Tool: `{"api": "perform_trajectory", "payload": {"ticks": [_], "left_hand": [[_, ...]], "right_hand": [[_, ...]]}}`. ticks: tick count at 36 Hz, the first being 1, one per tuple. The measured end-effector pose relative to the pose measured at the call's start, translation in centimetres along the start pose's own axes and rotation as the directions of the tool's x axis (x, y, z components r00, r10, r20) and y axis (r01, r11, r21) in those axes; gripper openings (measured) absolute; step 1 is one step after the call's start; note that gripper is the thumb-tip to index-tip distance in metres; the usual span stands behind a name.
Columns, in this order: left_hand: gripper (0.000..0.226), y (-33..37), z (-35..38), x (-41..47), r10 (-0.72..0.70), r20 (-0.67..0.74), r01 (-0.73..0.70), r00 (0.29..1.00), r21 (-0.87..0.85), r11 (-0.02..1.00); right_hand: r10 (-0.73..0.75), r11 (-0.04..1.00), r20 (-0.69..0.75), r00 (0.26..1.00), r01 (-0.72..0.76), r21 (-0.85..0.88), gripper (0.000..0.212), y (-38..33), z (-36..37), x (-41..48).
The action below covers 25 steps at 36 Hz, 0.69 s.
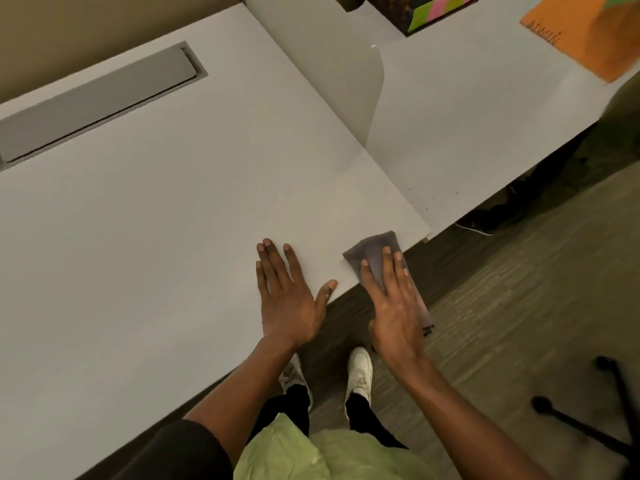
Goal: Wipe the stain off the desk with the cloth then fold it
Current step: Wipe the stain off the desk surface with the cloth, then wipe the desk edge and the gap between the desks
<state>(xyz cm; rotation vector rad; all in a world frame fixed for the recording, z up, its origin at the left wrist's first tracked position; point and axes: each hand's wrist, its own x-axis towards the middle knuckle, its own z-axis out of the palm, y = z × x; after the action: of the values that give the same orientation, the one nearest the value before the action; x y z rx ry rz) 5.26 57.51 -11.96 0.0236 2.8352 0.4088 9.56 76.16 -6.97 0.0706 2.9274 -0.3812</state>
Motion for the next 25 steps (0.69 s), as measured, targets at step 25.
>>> {"api": "perform_trajectory", "payload": {"ticks": [25], "left_hand": [[0.116,0.1,-0.9,0.8,-0.01,0.145,-0.007,0.989,0.114,0.993]], "right_hand": [[0.583,-0.205,0.299,0.755,-0.219,0.954,0.073,-0.3,3.7,-6.0]]}}
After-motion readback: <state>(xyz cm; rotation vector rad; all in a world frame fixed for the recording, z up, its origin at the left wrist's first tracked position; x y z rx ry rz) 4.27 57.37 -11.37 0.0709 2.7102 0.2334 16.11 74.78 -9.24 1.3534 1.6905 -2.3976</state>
